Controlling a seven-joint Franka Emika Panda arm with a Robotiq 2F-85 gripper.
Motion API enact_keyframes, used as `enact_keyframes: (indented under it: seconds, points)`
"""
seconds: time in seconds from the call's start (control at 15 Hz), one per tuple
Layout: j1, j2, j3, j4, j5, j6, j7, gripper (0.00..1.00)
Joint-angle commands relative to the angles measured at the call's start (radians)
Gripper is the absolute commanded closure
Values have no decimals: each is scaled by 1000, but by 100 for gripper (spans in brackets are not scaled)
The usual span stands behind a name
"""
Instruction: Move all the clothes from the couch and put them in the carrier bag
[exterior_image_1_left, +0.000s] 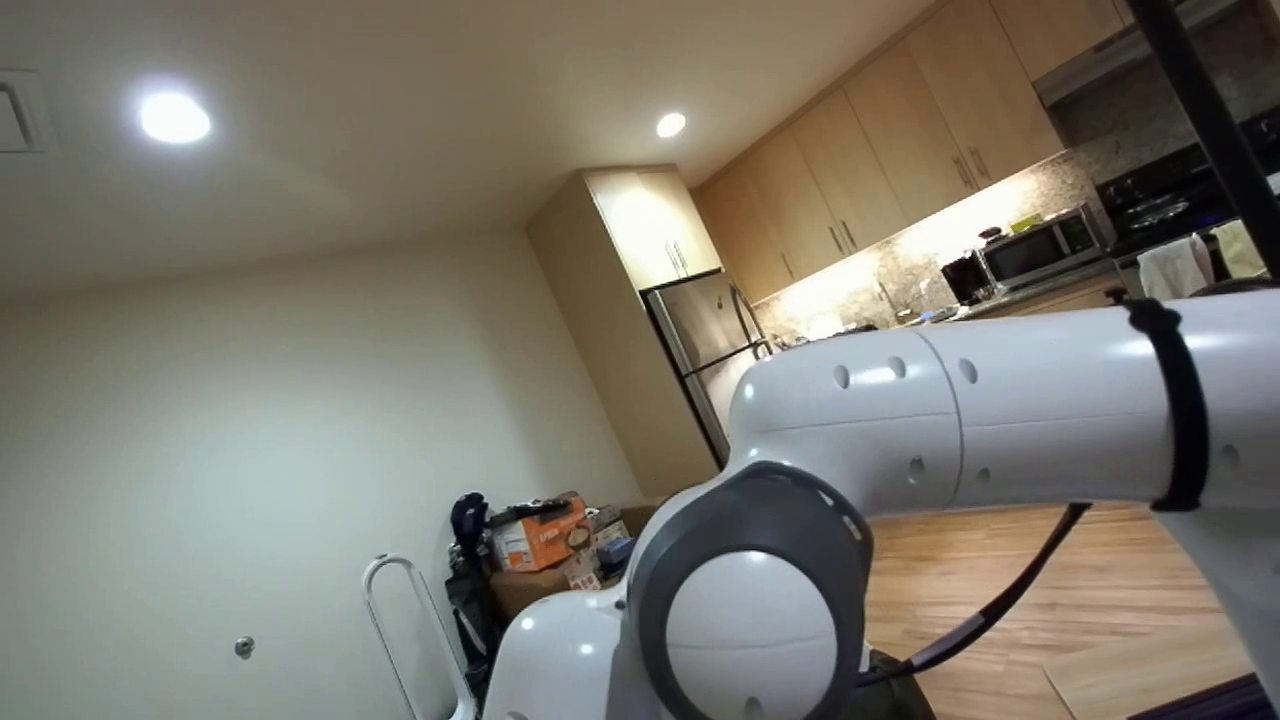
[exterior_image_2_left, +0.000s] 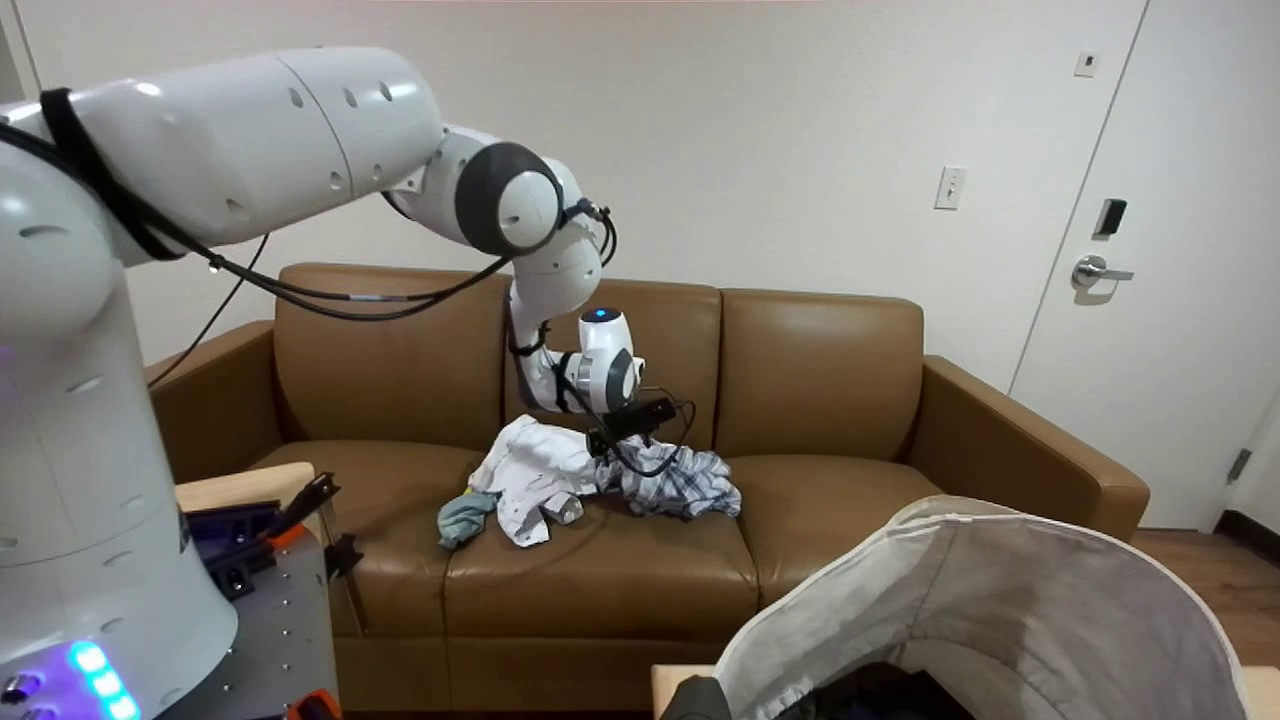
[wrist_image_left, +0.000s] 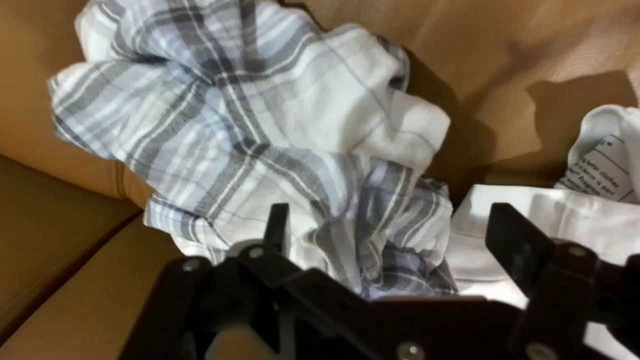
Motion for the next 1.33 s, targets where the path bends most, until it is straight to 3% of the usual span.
enact_keyframes:
  seconds: [0.0, 0.13, 0.2, 0.27, 0.33, 0.4, 0.67, 1.0, 1.27]
  points:
    - [-183, 216, 264, 212, -44, -70, -271, 0]
    - [-251, 316, 409, 303, -58, -210, -419, 0]
    - [-260, 357, 448, 352, -27, -286, -494, 6]
    - [-233, 242, 370, 221, 132, -282, -567, 17]
    - [-234, 268, 379, 265, 143, -337, -591, 30]
    - [-221, 267, 362, 282, 190, -376, -625, 32]
    - [-159, 258, 286, 344, 298, -491, -644, 58]
    - [-79, 254, 195, 380, 392, -481, -559, 90]
    - [-46, 254, 158, 378, 466, -480, -433, 96]
